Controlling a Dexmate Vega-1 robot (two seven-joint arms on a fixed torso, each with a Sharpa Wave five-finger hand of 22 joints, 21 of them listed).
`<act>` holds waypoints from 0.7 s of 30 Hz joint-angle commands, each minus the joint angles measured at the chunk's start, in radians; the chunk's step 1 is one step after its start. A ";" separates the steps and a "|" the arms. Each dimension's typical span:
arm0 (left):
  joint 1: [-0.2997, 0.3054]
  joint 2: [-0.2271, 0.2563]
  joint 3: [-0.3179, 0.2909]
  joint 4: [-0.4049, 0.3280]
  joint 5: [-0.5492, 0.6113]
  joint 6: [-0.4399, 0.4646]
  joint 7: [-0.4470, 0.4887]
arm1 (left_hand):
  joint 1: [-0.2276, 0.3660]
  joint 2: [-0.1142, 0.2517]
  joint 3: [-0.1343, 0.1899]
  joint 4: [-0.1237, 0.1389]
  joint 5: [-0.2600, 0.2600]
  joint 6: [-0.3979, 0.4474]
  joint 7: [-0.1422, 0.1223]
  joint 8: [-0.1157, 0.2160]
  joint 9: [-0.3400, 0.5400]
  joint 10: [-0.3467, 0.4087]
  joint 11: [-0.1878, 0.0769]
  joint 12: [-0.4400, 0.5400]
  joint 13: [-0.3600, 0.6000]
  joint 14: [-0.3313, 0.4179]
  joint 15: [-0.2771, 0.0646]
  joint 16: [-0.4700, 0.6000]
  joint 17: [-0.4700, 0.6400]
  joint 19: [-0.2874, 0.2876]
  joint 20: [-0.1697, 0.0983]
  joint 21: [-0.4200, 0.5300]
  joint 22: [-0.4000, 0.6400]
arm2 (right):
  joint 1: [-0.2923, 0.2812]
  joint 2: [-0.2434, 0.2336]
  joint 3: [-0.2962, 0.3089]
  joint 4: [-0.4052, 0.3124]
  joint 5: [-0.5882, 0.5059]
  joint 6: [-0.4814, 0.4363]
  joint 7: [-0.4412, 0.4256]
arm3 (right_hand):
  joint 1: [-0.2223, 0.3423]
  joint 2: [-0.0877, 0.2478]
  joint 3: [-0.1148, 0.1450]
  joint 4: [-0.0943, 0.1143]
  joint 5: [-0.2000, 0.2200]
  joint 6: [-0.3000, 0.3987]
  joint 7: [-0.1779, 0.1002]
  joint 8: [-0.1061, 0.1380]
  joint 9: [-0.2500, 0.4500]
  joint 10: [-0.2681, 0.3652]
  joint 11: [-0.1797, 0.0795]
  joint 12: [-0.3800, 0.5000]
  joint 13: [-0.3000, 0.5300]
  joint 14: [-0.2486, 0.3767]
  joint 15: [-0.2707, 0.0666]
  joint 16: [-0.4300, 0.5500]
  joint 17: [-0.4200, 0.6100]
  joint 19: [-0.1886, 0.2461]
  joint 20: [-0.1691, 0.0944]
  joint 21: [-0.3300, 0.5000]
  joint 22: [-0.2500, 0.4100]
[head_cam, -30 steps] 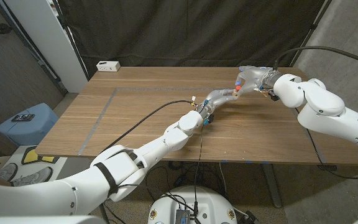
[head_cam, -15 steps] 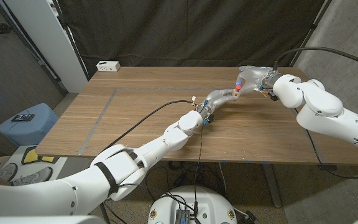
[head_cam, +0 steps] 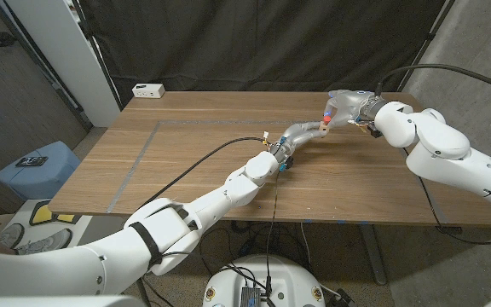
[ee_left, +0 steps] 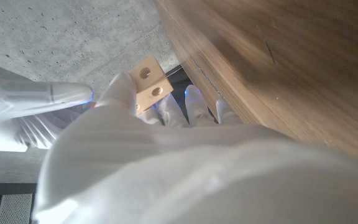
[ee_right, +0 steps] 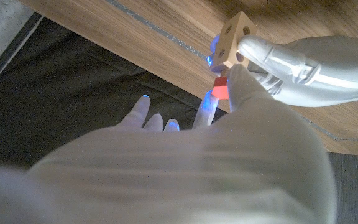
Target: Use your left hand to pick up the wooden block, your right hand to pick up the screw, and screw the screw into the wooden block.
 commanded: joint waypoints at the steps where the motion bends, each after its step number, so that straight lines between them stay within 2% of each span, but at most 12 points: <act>1: 0.010 0.008 0.003 -0.024 0.005 0.010 0.006 | -0.010 0.000 0.004 0.002 0.001 -0.001 -0.002 0.007 0.003 -0.007 -0.001 0.004 0.003 -0.002 -0.028 0.001 0.003 0.001 0.008 0.006 0.004 | -0.004 0.004 0.006 0.002 0.020 0.004 -0.013 | 0.010 -0.002 0.002 0.004 -0.003 0.023 -0.001 0.013 0.004 0.014 -0.001 0.010 0.003 0.014 0.005 0.005 0.001 0.013 0.001 0.006 0.002; 19: 0.024 0.018 0.003 -0.057 0.011 0.016 0.016 | -0.003 0.003 0.015 -0.011 0.003 0.000 -0.001 0.011 0.003 -0.007 -0.002 0.007 0.004 -0.002 -0.027 -0.001 0.000 0.000 0.009 0.006 0.004 | -0.016 -0.011 0.019 -0.019 0.043 -0.010 -0.028 | 0.002 -0.003 -0.005 0.014 -0.004 0.071 0.008 0.044 0.017 0.053 -0.002 0.019 0.001 0.040 0.004 0.011 0.004 0.026 -0.003 0.006 0.002; 21: 0.026 0.019 0.003 -0.061 0.011 0.017 0.017 | 0.000 -0.002 0.016 -0.017 0.004 0.013 -0.005 0.017 0.003 0.000 -0.003 0.011 0.005 0.001 -0.034 -0.001 -0.001 0.002 0.000 0.006 0.004 | -0.017 -0.013 0.021 -0.019 0.046 -0.007 -0.032 | 0.000 -0.002 -0.006 0.015 -0.004 0.080 0.007 0.049 0.018 0.057 -0.001 0.020 0.001 0.043 0.005 0.012 0.005 0.027 -0.003 0.006 0.002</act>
